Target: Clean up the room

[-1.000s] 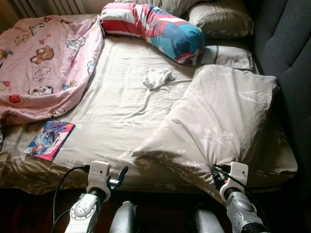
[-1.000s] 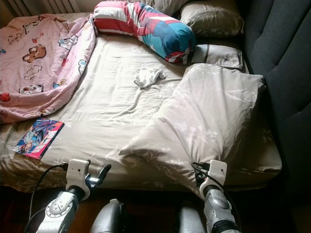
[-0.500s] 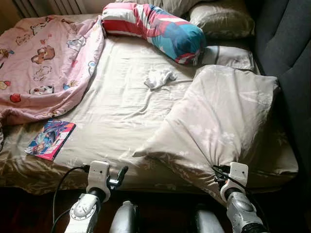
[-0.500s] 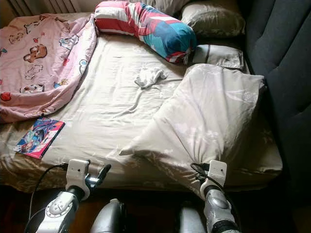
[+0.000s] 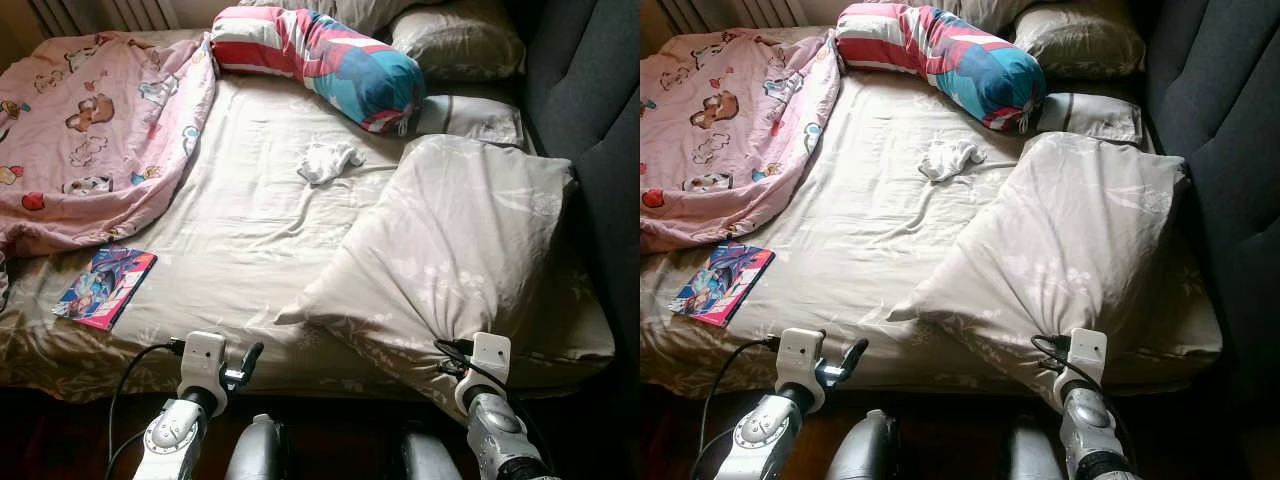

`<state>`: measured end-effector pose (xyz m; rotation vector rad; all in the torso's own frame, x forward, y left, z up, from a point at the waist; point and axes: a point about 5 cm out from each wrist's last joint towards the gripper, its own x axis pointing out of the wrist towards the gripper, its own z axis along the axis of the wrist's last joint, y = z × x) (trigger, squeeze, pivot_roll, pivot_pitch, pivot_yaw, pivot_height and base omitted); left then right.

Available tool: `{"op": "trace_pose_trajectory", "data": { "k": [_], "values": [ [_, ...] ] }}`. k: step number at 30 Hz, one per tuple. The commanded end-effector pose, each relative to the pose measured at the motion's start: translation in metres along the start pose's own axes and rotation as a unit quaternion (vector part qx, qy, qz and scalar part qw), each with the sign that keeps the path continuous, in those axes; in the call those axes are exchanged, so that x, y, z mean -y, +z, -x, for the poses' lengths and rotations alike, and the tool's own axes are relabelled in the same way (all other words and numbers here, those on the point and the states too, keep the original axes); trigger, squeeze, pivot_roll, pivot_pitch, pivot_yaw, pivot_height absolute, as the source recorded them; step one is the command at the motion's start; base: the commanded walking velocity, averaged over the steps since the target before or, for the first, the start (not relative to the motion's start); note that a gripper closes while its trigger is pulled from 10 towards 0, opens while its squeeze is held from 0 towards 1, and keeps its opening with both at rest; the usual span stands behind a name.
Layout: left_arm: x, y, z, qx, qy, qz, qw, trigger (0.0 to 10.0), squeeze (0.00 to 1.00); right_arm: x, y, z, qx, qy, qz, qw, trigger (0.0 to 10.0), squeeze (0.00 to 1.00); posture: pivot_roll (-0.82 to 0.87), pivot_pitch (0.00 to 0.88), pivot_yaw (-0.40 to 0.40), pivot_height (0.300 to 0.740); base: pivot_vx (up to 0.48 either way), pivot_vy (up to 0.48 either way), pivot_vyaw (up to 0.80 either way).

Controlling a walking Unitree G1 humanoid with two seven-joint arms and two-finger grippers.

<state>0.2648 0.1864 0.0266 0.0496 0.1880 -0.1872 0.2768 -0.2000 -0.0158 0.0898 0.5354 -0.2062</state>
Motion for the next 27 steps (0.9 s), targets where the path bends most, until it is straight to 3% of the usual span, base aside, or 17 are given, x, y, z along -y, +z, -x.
{"op": "trace_pose_trajectory", "data": {
  "k": [1,11,12,14,15,16,17,20,22,24,27],
  "values": [
    [-0.003,-0.007,0.004,-0.016,0.006,-0.004,1.0,10.0,0.0,0.006,-0.014,0.003,-0.035,-0.016,0.004,0.999,0.0,0.0,-0.03,0.179,0.09,0.651,0.0,0.0,0.0],
    [-0.003,-0.007,0.003,-0.016,0.008,-0.003,1.0,10.0,0.0,0.031,0.005,-0.001,-0.019,-0.071,0.025,0.997,0.0,0.0,-0.04,0.178,0.095,0.651,0.0,0.0,0.0],
    [-0.003,-0.007,0.003,-0.016,0.008,-0.003,1.0,10.0,0.0,0.041,0.015,-0.003,-0.008,-0.093,0.032,0.995,0.0,0.0,-0.04,0.178,0.096,0.651,0.0,0.0,0.0],
    [-0.003,-0.007,0.003,-0.016,0.008,-0.003,1.0,10.0,0.0,0.046,0.02,-0.004,-0.004,-0.103,0.034,0.994,0.0,0.0,-0.04,0.178,0.096,0.651,0.0,0.0,0.0],
    [-0.003,-0.007,0.003,-0.017,0.007,-0.003,1.0,10.0,0.0,0.054,0.029,-0.005,0.004,-0.12,0.042,0.992,8.0,0.0,-0.05,0.179,0.097,0.651,0.0,0.0,0.0],
    [-0.003,-0.007,0.003,-0.017,0.006,-0.003,1.0,10.0,0.0,0.064,0.04,-0.005,0.016,-0.138,0.052,0.989,10.0,0.0,-0.05,0.179,0.097,0.651,0.0,0.0,0.0],
    [-0.003,-0.007,0.003,-0.017,0.006,-0.003,1.0,10.0,0.0,0.064,0.04,-0.005,0.016,-0.138,0.052,0.989,10.0,0.0,-0.05,0.179,0.097,0.651,0.0,0.0,0.0],
    [-0.003,-0.007,0.002,-0.017,0.006,-0.003,1.0,10.0,0.0,0.093,0.071,-0.004,0.057,-0.192,0.062,0.978,10.0,0.0,-0.05,0.184,0.101,0.651,0.0,0.0,0.0],
    [-0.003,-0.007,0.003,-0.018,0.006,-0.004,1.0,10.0,0.0,0.12,0.098,0.003,0.093,-0.243,0.061,0.964,10.0,0.0,-0.06,0.187,0.104,0.651,0.0,0.0,0.0],
    [-0.004,-0.008,0.004,-0.018,0.006,-0.004,1.0,10.0,0.0,0.129,0.107,0.006,0.106,-0.26,0.059,0.958,10.0,0.0,-0.06,0.187,0.105,0.651,0.0,0.0,0.0],
    [-0.005,-0.008,0.004,-0.019,0.006,-0.005,1.0,10.0,0.0,0.155,0.131,0.017,0.14,-0.307,0.07,0.939,10.0,0.0,-0.06,0.19,0.108,0.651,0.0,0.0,0.0]
  ]
}}
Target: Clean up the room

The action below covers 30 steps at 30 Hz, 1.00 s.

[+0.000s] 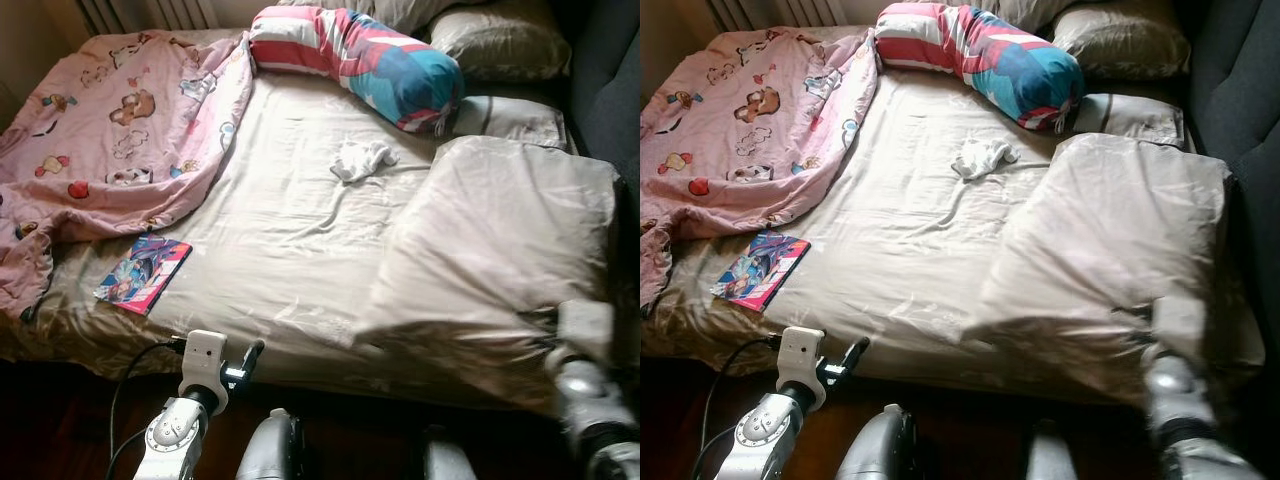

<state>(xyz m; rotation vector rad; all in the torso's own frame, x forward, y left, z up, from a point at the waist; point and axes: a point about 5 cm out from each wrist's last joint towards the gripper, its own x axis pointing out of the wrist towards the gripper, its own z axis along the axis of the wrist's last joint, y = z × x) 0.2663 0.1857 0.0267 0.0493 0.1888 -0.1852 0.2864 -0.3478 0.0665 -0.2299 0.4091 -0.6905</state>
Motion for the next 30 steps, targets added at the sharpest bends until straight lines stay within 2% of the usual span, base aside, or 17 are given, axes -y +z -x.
{"op": "trace_pose_trajectory", "data": {
  "k": [1,2,3,4,5,7,9,11,14,18,19,24,28,30],
  "values": [
    [-0.006,-0.008,0.006,-0.019,0.005,-0.005,1.0,10.0,0.0,0.032,0.038,-0.009,0.067,-0.067,-0.019,0.995,10.0,0.0,-0.07,0.192,0.11,0.651,0.0,0.0,0.0],
    [-0.006,-0.008,0.006,-0.02,0.004,-0.006,1.0,10.0,0.0,0.048,0.046,-0.011,0.08,-0.099,-0.022,0.992,10.0,0.0,-0.07,0.193,0.112,0.651,0.0,0.0,0.0],
    [-0.006,-0.008,0.006,-0.02,0.004,-0.006,1.0,10.0,0.0,0.048,0.046,-0.011,0.08,-0.099,-0.022,0.992,10.0,0.0,-0.07,0.193,0.112,0.651,0.0,0.0,0.0],
    [-0.006,-0.008,0.006,-0.02,0.004,-0.006,1.0,10.0,0.0,0.055,0.048,-0.011,0.084,-0.113,-0.025,0.99,10.0,0.0,-0.07,0.193,0.113,0.651,0.0,0.0,0.0],
    [-0.005,-0.009,0.006,-0.021,0.002,-0.006,1.0,10.0,0.0,0.073,0.051,-0.012,0.088,-0.147,-0.028,0.985,10.0,0.0,-0.07,0.195,0.115,0.651,0.0,0.0,0.0],
    [-0.004,-0.009,0.005,-0.022,0.0,-0.006,1.0,10.0,0.0,0.083,0.05,-0.012,0.087,-0.165,-0.028,0.982,10.0,0.0,-0.08,0.196,0.117,0.651,0.0,0.0,0.0],
    [-0.004,-0.01,0.005,-0.023,-0.001,-0.006,1.0,10.0,0.0,0.086,0.049,-0.011,0.085,-0.171,-0.028,0.981,10.0,0.0,-0.08,0.197,0.118,0.651,0.0,0.0,0.0],
    [-0.004,-0.01,0.005,-0.025,-0.003,-0.007,1.0,10.0,0.0,0.088,0.032,-0.01,0.054,-0.174,-0.05,0.982,10.0,0.0,-0.08,0.199,0.121,0.651,0.0,0.0,0.0],
    [-0.004,-0.01,0.004,-0.026,-0.005,-0.008,1.0,10.0,0.0,0.079,0.014,-0.007,0.026,-0.165,-0.059,0.984,10.0,0.0,-0.07,0.2,0.126,0.651,0.0,0.0,0.0],
    [-0.005,-0.01,0.004,-0.026,-0.005,-0.008,1.0,10.0,0.0,0.074,0.008,-0.006,0.018,-0.165,-0.068,0.984,10.0,0.0,-0.06,0.201,0.127,0.651,0.0,0.0,0.0],
    [-0.005,-0.01,0.004,-0.027,-0.005,-0.009,1.0,10.0,0.0,0.073,0.006,-0.005,0.015,-0.168,-0.073,0.983,10.0,0.99,-0.06,0.201,0.127,0.651,0.0,0.0,0.0],
    [-0.006,-0.01,0.005,-0.026,-0.004,-0.009,1.0,10.0,0.0,0.071,0.006,-0.005,0.018,-0.167,-0.082,0.982,10.0,1.0,-0.06,0.201,0.125,0.651,0.0,0.0,0.0],
    [-0.005,-0.01,0.005,-0.026,-0.005,-0.008,1.0,10.0,0.0,0.068,0.016,-0.006,0.045,-0.156,-0.089,0.983,10.0,1.0,-0.06,0.202,0.123,0.651,0.0,0.0,0.0],
    [-0.004,-0.011,0.005,-0.024,-0.005,-0.006,1.0,10.0,0.0,0.066,0.024,-0.005,0.077,-0.146,-0.094,0.982,10.0,1.0,-0.06,0.201,0.119,0.651,0.0,0.0,0.0]
  ]
}}
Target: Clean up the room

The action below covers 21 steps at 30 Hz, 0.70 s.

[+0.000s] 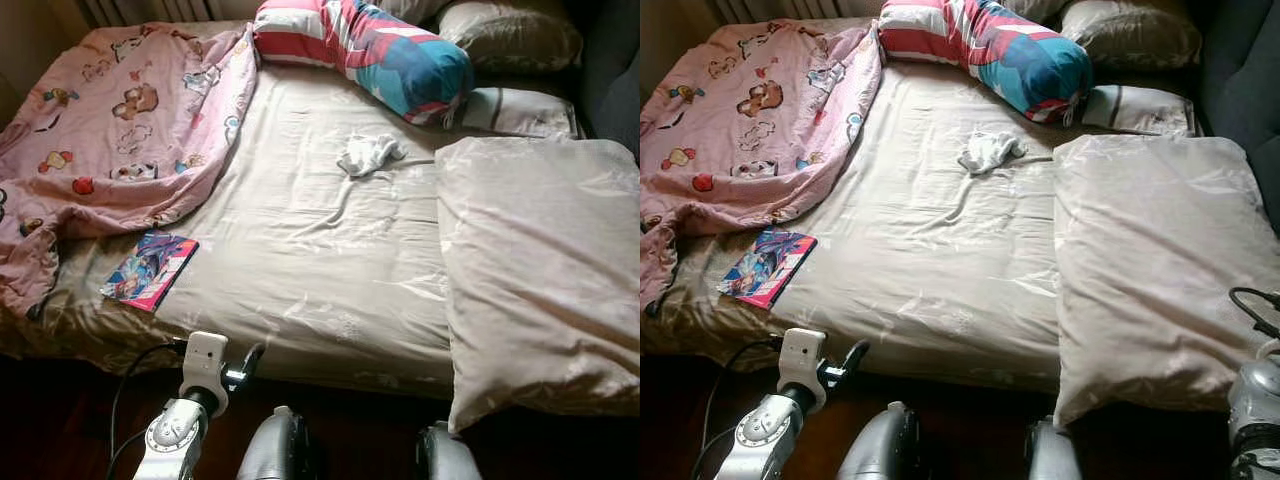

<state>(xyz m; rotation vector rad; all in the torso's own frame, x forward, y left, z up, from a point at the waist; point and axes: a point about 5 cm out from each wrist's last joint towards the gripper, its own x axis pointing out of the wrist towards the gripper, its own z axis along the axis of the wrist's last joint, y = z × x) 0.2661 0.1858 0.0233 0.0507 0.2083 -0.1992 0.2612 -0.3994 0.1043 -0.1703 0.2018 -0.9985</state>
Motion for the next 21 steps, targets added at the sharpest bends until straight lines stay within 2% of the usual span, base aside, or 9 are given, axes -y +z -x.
{"op": "trace_pose_trajectory", "data": {
  "k": [1,2,3,4,5,10,15,19,21],
  "values": [
    [-0.004,-0.008,0.005,-0.015,0.003,-0.005,1.0,10.0,0.0,-0.005,0.009,0.001,0.034,0.023,-0.022,0.999,10.0,1.0,-0.06,0.2,0.117,0.651,0.0,0.0,0.0],
    [-0.004,-0.008,0.005,-0.015,0.003,-0.004,1.0,10.0,0.0,-0.013,0.013,0.004,0.054,0.051,-0.029,0.997,10.0,0.38,-0.07,0.2,0.115,0.651,0.0,0.0,0.0],
    [-0.004,-0.008,0.005,-0.016,0.004,-0.004,1.0,10.0,0.0,-0.02,0.017,0.006,0.071,0.078,-0.032,0.994,10.0,0.16,-0.07,0.199,0.114,0.651,0.0,0.0,0.0],
    [-0.004,-0.008,0.005,-0.016,0.004,-0.004,1.0,10.0,0.0,-0.02,0.017,0.006,0.071,0.078,-0.032,0.994,10.0,0.16,-0.07,0.199,0.114,0.651,0.0,0.0,0.0],
    [-0.003,-0.008,0.005,-0.014,0.006,-0.002,1.0,10.0,0.0,-0.05,0.025,0.024,0.121,0.178,-0.035,0.976,10.0,0.0,-0.07,0.198,0.105,0.651,0.0,0.0,0.0],
    [-0.003,-0.006,0.003,-0.003,0.015,0.002,1.0,10.0,0.0,-0.082,0.019,0.058,0.159,0.278,-0.063,0.945,10.0,0.0,-0.07,0.192,0.092,0.651,0.0,0.0,0.0],
    [0.0,-0.003,0.002,0.004,0.018,0.006,1.0,10.0,0.0,-0.098,-0.02,0.09,0.11,0.317,-0.077,0.939,10.0,0.0,-0.07,0.186,0.086,0.651,0.0,0.0,0.0],
    [0.001,-0.004,0.002,0.005,0.019,0.007,1.0,10.0,0.0,-0.106,-0.032,0.101,0.08,0.351,-0.092,0.928,10.0,0.0,-0.08,0.181,0.082,0.666,0.0,0.0,0.0],
    [0.0,-0.004,0.002,0.006,0.023,0.008,1.0,10.0,0.0,-0.123,-0.038,0.119,0.076,0.436,-0.046,0.896,10.0,0.0,-0.08,0.175,0.074,0.681,0.0,0.0,0.0]
  ]
}}
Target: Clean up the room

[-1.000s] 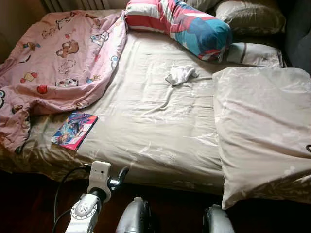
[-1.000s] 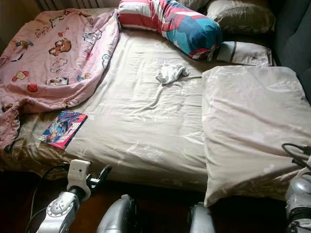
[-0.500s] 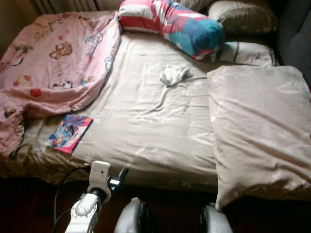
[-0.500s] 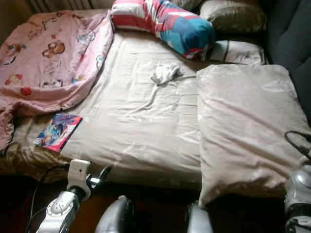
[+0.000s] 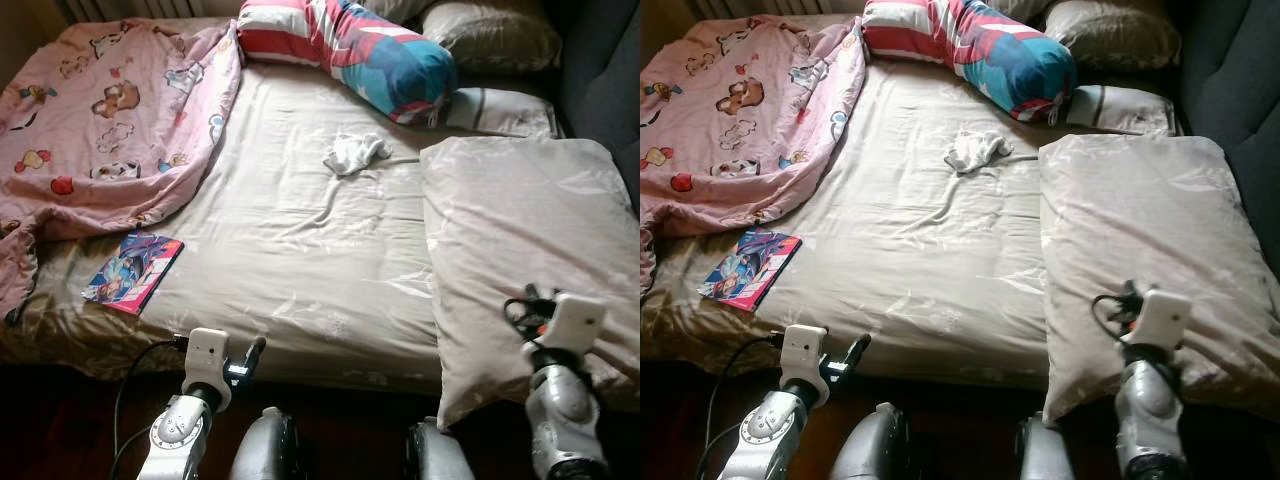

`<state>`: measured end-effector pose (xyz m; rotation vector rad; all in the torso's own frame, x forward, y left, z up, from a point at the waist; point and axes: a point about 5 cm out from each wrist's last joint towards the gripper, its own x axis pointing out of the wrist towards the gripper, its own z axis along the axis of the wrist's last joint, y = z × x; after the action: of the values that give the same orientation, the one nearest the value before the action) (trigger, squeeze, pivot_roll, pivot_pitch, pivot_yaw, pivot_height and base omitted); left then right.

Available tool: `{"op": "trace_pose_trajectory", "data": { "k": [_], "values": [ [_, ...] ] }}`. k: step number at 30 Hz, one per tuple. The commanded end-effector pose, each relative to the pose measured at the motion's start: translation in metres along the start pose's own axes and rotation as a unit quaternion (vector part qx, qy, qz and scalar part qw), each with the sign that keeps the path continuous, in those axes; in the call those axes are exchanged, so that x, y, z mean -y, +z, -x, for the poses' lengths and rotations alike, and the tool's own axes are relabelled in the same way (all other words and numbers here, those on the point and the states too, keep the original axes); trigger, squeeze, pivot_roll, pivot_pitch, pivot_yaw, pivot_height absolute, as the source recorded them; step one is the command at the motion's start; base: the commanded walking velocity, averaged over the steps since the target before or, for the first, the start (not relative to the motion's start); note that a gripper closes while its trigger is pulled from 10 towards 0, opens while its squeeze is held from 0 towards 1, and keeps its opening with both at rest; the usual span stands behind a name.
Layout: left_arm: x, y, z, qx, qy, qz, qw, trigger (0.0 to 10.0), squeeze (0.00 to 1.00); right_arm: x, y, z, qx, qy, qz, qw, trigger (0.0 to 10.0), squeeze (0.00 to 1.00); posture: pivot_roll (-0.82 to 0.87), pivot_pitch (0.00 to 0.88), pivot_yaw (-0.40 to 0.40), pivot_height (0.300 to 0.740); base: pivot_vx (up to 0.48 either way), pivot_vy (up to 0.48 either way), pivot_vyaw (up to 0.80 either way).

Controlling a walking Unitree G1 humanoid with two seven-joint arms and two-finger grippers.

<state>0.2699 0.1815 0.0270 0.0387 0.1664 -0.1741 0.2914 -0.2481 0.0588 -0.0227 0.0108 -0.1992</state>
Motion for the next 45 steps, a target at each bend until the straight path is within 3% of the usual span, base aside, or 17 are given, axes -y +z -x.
{"op": "trace_pose_trajectory", "data": {
  "k": [1,10,19,23,27,32,41,45],
  "values": [
    [-0.004,-0.009,0.005,-0.015,0.014,0.002,1.0,10.0,0.0,-0.018,-0.012,0.005,-0.032,0.072,0.026,0.997,10.0,0.0,-0.08,0.172,0.07,0.686,0.0,0.0,0.0],
    [-0.013,-0.02,0.01,-0.038,0.054,0.027,0.997,10.0,0.0,-0.03,-0.023,0.005,-0.065,0.102,0.022,0.992,10.0,0.0,-0.07,0.151,0.059,0.74,0.0,0.0,0.0],
    [-0.022,-0.039,0.015,-0.086,0.087,0.042,0.992,10.0,0.0,-0.041,-0.049,0.019,-0.134,0.12,0.029,0.983,10.0,0.0,-0.07,0.1,0.046,0.74,0.0,0.0,0.0],
    [-0.029,-0.056,0.022,-0.135,0.126,0.075,0.98,10.0,0.0,-0.045,-0.056,0.022,-0.157,0.124,0.036,0.979,10.0,0.0,-0.08,0.07,0.038,0.74,0.0,0.0,0.0],
    [-0.033,-0.075,0.036,-0.187,0.158,0.094,0.965,10.0,0.0,-0.047,-0.075,0.035,-0.216,0.128,0.047,0.967,10.0,0.0,-0.07,0.025,0.013,0.74,0.0,0.0,0.0],
    [-0.03,-0.087,0.044,-0.224,0.169,0.095,0.955,10.0,0.0,-0.051,-0.093,0.051,-0.276,0.138,0.052,0.95,10.0,0.0,-0.06,0.007,0.002,0.74,0.0,0.0,0.0],
    [-0.02,-0.096,0.047,-0.278,0.136,0.062,0.949,10.0,0.0,-0.05,-0.121,0.084,-0.359,0.101,0.063,0.926,10.0,0.0,-0.06,0.0,0.02,0.74,0.0,0.074,0.0],
    [-0.02,-0.097,0.046,-0.284,0.137,0.061,0.947,10.0,0.0,-0.049,-0.125,0.09,-0.368,0.074,0.049,0.926,10.0,0.0,-0.05,0.023,0.024,0.74,0.0,0.339,0.0]
  ]
}}
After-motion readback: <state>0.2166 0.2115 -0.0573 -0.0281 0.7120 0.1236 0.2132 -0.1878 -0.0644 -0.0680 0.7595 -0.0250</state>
